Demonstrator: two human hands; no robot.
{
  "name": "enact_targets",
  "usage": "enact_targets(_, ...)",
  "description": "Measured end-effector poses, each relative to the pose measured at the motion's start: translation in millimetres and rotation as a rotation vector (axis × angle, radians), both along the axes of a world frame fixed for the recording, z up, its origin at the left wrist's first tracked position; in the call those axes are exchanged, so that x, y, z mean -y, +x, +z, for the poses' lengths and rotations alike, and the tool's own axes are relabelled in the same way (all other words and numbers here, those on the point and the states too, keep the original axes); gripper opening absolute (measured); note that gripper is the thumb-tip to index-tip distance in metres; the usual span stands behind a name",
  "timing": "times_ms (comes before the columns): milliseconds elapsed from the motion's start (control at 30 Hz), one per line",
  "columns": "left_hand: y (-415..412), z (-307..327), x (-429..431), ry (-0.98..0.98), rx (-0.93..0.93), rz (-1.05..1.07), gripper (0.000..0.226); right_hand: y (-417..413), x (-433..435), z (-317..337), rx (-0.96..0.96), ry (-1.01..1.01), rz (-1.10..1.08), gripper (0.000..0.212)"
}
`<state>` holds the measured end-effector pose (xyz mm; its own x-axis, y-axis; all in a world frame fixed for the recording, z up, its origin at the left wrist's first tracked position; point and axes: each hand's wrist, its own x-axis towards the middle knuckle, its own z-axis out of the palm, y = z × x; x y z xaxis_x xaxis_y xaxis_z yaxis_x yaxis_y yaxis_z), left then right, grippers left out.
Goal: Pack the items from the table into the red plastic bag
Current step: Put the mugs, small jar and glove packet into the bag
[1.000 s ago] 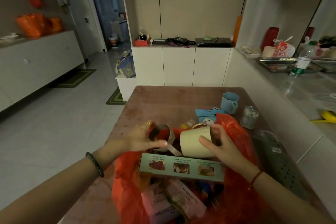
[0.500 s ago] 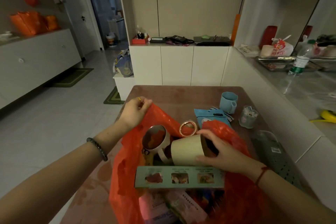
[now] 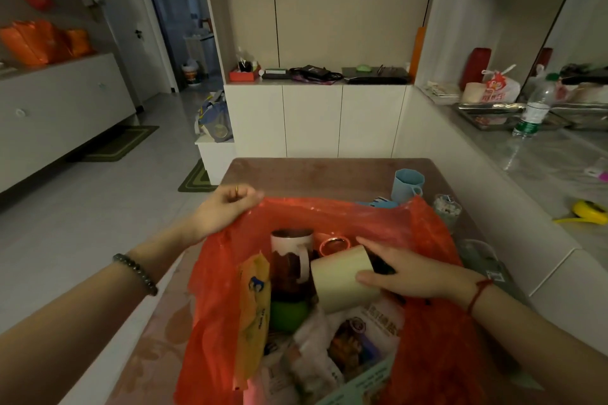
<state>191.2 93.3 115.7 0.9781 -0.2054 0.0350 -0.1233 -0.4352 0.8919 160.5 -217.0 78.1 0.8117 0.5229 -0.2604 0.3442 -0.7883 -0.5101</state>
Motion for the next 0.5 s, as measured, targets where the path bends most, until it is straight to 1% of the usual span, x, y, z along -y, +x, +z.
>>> enact_targets(67, -3.2, 4.6, -14.6, 0.215, -0.102, -0.202, 0.043, 0.0, 0.1, 15.0, 0.014, -0.098, 0.048, 0.079)
enact_targets(100, -4.0, 6.2, -20.4, 0.312, -0.165, -0.287, 0.044, 0.4, 0.5, 27.3, 0.024, -0.100, 0.071, 0.074)
enact_targets(133, -3.3, 7.4, -25.2, 0.391, -0.238, -0.347, 0.044, 2.1, 1.6, 42.0, 0.030, -0.066, 0.090, 0.064)
enact_targets(167, -2.5, 8.0, -28.3, 0.449, -0.328, -0.394, 0.040, 3.6, 2.0, 57.4, 0.031, 0.012, 0.095, 0.050)
enact_targets(200, -0.1, 8.2, -29.4, 0.498, -0.425, -0.444, 0.030, 7.9, 2.7, 71.8, 0.034, 0.123, 0.077, 0.036)
enact_targets(233, 4.2, 7.9, -29.9, 0.554, -0.509, -0.491, 0.021, 15.8, 4.3, 82.5, 0.042, 0.244, 0.029, 0.027)
enact_targets(300, 14.8, 11.6, -30.1, 0.623, -0.608, -0.531, 0.017, 40.2, 8.7, 95.0, 0.091, 0.441, -0.094, 0.020)
enact_targets(333, 21.1, 12.7, -31.0, 0.630, -0.625, -0.527, 0.022, 56.2, 10.3, 94.6, 0.125, 0.502, -0.148, 0.021)
enact_targets(367, 27.6, 15.2, -30.4, 0.607, -0.613, -0.505, 0.034, 73.1, 11.2, 89.8, 0.151, 0.531, -0.190, 0.021)
enact_targets(400, 36.0, 15.7, -29.5, 0.570, -0.575, -0.458, 0.047, 90.0, 10.9, 81.4, 0.156, 0.528, -0.222, 0.023)
enact_targets(433, 46.0, 14.4, -26.6, 0.537, -0.522, -0.385, 0.054, 105.7, 9.2, 69.9, 0.147, 0.495, -0.244, 0.028)
enact_targets(467, 57.5, 10.3, -21.0, 0.499, -0.458, -0.304, 0.053, 120.3, 6.5, 56.5, 0.137, 0.433, -0.256, 0.035)
enact_targets(500, 69.6, 4.1, -13.6, 0.454, -0.392, -0.226, 0.046, 132.7, 3.0, 41.6, 0.133, 0.350, -0.258, 0.044)
